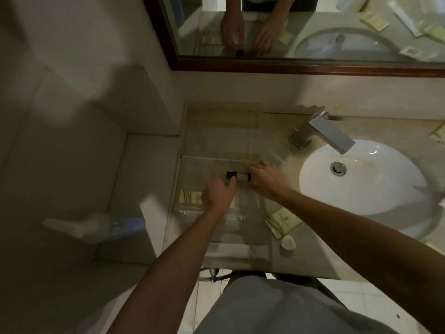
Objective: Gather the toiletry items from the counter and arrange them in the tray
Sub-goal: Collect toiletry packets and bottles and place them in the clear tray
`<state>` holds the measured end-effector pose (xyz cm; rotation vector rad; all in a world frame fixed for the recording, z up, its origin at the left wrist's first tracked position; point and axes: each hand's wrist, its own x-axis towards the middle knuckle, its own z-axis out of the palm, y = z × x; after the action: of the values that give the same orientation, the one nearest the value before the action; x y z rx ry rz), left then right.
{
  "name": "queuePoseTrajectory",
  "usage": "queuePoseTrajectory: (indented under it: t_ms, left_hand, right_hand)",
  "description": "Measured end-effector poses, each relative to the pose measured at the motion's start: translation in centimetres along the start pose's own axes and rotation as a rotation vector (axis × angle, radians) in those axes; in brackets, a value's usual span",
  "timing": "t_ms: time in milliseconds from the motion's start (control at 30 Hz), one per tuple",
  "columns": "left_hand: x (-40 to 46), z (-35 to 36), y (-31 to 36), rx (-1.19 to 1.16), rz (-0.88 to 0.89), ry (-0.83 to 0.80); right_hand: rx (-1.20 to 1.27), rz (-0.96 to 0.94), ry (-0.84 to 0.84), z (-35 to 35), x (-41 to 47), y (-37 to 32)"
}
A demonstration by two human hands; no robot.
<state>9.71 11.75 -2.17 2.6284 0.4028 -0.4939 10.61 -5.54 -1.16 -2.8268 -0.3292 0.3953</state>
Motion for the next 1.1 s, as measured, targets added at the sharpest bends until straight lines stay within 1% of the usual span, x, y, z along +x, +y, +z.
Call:
queuePoseTrajectory:
  t_ms: [100, 133, 200, 267, 333, 467, 533, 567, 633, 667, 733, 800, 833, 967, 1033, 1100]
  left_hand:
    - [-0.4, 0.1, 1.6, 0.013, -0.095, -0.008]
    - [-0.3, 0.2, 2.2, 0.000, -0.100, -0.009]
    - [0.1, 0.3, 3.2, -0.033, -0.076, -0.039]
    - [0.9, 0.6, 3.7, -0.075, -0.054, -0.085]
    - [1.7, 0.7, 4.0, -0.146, -0.083, -0.102]
    - [2.4, 0.5, 5.4, -0.322, -0.165, -0.128]
    - [2.7, 0.4, 5.9, -0.320, -0.146, -0.162]
    - [2.8, 0.5, 5.9, -0.281, -0.119, -0.173]
    - [2.8, 0.7, 5.8, -0.107, -0.014, -0.154]
    - [2.6, 0.8, 5.7, 0.013, 0.082, -0.131]
    - [2.2, 0.8, 5.3, 0.224, 0.330, -0.080]
    - [2.4, 0.7, 4.5, 0.368, 0.572, -0.037]
    - [2.7, 0.7, 4.1, 0.423, 0.648, -0.030]
    - [3.9, -0.3, 2.8, 0.513, 0.859, -0.040]
    - [4.3, -1.0, 2.7, 0.550, 0.987, -0.017]
    - [5.2, -1.2, 2.7, 0.606, 1.050, -0.040]
  right_hand:
    - [-0.008, -0.009, 0.045, -0.5, -2.4, 0.3]
    - [-0.006, -0.014, 0.074, -0.7, -3.4, 0.5]
    - [-0.034, -0.016, 0.078, -1.0, -5.5, 0.9]
    - [-0.094, -0.038, 0.036, -1.0, -7.7, 1.5]
    - [-0.143, -0.071, -0.018, -0.7, -10.1, 2.3]
    - [-0.127, -0.091, -0.059, 0.5, -14.1, 4.4]
    - [-0.137, -0.088, -0.076, 0.8, -15.3, 5.0]
    - [-0.147, -0.082, -0.091, 0.9, -15.8, 5.2]
    - [-0.163, -0.072, -0.100, 1.0, -16.5, 5.3]
    - [-0.168, -0.079, -0.103, 1.0, -16.8, 5.3]
    - [-0.169, -0.117, -0.132, 1.2, -17.4, 5.4]
    - [-0.165, -0.181, -0.151, 1.5, -18.4, 5.4]
    - [-0.157, -0.211, -0.160, 1.6, -18.9, 5.3]
    - [-0.153, -0.288, -0.164, 3.0, -20.3, 4.9]
    - [-0.154, -0.276, -0.136, 3.6, -20.3, 4.6]
    - [-0.154, -0.256, -0.098, 4.0, -20.3, 4.2]
